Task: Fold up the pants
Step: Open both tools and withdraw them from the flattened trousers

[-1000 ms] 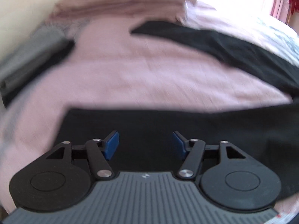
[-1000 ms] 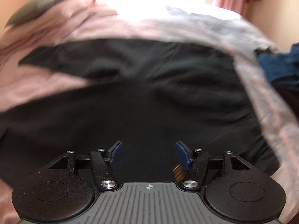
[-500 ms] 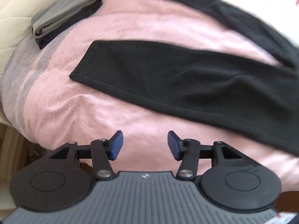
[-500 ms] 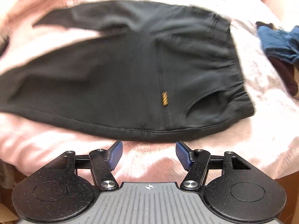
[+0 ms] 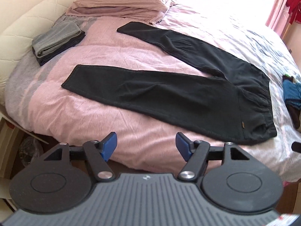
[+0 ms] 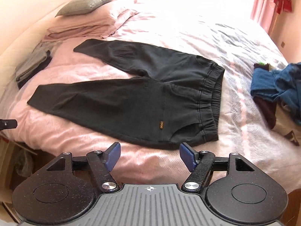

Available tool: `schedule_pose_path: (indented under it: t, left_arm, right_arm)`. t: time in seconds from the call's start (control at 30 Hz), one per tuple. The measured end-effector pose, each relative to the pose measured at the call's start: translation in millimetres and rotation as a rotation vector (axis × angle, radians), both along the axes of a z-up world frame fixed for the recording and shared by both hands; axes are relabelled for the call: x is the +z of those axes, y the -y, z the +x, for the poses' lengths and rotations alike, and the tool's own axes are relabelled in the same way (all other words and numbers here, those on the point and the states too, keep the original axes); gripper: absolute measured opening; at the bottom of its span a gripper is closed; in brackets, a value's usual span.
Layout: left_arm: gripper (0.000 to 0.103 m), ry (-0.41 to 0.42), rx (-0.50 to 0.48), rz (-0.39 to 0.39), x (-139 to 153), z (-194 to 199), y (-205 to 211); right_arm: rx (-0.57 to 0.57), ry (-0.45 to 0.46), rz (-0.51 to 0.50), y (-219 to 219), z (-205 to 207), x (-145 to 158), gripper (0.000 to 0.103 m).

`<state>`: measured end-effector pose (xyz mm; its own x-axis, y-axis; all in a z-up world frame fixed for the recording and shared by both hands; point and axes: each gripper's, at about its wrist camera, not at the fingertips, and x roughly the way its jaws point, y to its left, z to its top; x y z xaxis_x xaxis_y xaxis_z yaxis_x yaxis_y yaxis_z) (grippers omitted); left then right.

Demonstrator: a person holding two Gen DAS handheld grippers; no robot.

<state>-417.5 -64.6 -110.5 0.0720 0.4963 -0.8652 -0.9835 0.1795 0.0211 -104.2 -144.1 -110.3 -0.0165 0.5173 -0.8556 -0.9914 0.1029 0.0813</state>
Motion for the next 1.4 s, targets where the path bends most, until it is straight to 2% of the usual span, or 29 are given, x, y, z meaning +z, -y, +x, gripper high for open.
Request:
schedule_pose_path:
  t: [0.27,0.57,1.13,1.4]
  left_arm:
    - [0.065,-0.044,-0.002,0.012,21.9,17.6,56.0]
    - [0.069,-0.09,-0.035,0.039,36.1,30.8,78.7]
    - [0.069,-0.116,-0.065,0.023,38.1,55.0,74.5]
    - [0.069,-0.109,-0.096,0.013,28.7,64.8,43.2]
  right_arm:
    - [0.04,-0.025,-0.028,35.2,5.3,14.8,0.067]
    - [0.091,-0.022,-0.04,54.2,1.7,14.4,0.068]
    - [0.096,-0.042,-0.059,41.6,19.0,9.5,0.068]
    - [0.055,-0.031,-0.074,14.6,28.1,3.9,0.068]
